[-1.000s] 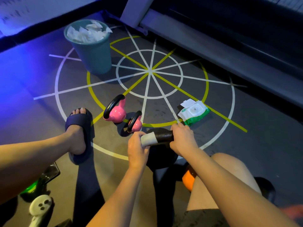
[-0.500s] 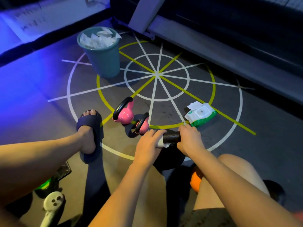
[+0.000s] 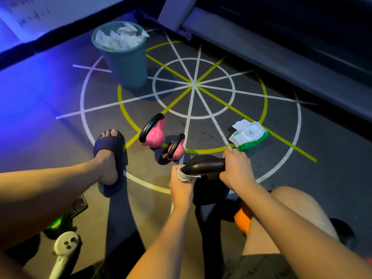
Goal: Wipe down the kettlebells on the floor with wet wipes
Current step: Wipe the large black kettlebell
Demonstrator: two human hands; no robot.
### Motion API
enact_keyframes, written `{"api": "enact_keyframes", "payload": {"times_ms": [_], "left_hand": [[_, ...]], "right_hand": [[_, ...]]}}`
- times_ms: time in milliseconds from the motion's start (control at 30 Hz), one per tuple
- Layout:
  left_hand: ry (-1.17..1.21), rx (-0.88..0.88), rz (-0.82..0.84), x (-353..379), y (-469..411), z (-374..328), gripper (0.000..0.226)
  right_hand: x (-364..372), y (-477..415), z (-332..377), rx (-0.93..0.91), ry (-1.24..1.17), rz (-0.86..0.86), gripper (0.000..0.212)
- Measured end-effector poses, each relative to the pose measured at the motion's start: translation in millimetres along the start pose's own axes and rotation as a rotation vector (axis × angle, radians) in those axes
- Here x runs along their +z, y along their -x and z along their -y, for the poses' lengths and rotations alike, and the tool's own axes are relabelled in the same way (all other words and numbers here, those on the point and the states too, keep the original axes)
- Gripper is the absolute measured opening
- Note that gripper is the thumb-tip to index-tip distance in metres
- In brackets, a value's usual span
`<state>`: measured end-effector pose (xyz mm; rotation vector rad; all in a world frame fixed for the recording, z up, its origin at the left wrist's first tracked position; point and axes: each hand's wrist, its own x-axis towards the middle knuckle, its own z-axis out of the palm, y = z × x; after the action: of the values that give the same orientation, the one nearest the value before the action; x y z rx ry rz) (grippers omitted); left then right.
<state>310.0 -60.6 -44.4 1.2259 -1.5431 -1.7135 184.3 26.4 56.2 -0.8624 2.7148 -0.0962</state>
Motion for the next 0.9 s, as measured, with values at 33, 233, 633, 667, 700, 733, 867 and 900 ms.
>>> {"api": "enact_keyframes", "payload": {"times_ms": [33,233,633,667,700,733,867,900], "left_hand": [[0.000,-0.014,0.008,-2,0,-1,0.036],[-0.155,0.153,0.154,-14,0,-17,0.053],[-0.192,0.343,0.165,-17,9,5,0.060],[-0.192,0.359,0.157,-18,9,5,0.058],[-0.198,0.357,0.156,-20,9,4,0.056],[-0.201,0.344,0.160,-21,9,5,0.054],[-0.257,0.153,0.214,-27,3,1,0.041],[-0.280,0.098,0.247,-30,2,3,0.044]], "right_hand": [[0,0,0,-0.001,0.003,-0.004,0.037],[0,1,1,0.007,0.003,-0.013,0.040],[5,0,0,0.024,-0.007,-0.032,0.044],[4,-1,0,0.024,-0.009,-0.031,0.045],[4,0,1,0.024,-0.012,-0.028,0.045],[3,0,1,0.024,-0.014,-0.021,0.044],[1,2,1,0.022,-0.032,-0.017,0.043],[1,2,1,0.024,-0.037,-0.020,0.043]]}}
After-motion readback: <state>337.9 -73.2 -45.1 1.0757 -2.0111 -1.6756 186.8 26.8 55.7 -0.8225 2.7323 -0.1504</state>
